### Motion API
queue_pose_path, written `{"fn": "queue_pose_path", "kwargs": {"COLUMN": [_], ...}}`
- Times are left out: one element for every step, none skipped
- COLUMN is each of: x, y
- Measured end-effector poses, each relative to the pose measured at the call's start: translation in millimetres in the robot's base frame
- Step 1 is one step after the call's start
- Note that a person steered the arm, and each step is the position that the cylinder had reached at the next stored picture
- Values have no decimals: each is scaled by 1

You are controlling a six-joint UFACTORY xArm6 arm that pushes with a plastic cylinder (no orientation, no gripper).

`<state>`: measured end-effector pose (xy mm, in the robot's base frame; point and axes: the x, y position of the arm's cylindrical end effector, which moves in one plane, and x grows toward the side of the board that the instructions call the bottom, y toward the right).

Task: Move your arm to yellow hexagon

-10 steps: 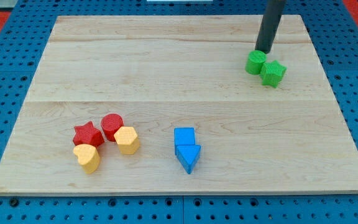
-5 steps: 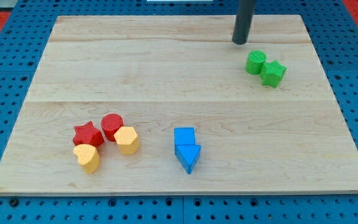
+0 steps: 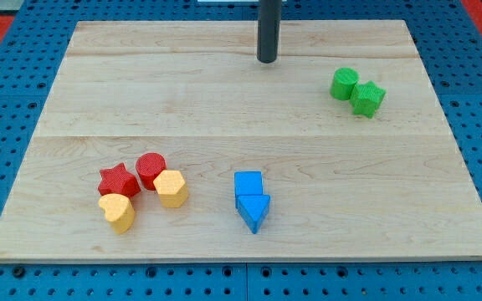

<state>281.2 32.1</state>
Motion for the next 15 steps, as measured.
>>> {"fn": "queue_pose_path", "kwargs": {"x": [1, 1, 1, 1, 3, 3, 18, 46, 65, 95, 127, 162, 204, 232, 262], "y": [-15, -31, -31, -31, -30, -30, -36, -45, -52, -52, -51, -49, -52, -64, -73]}}
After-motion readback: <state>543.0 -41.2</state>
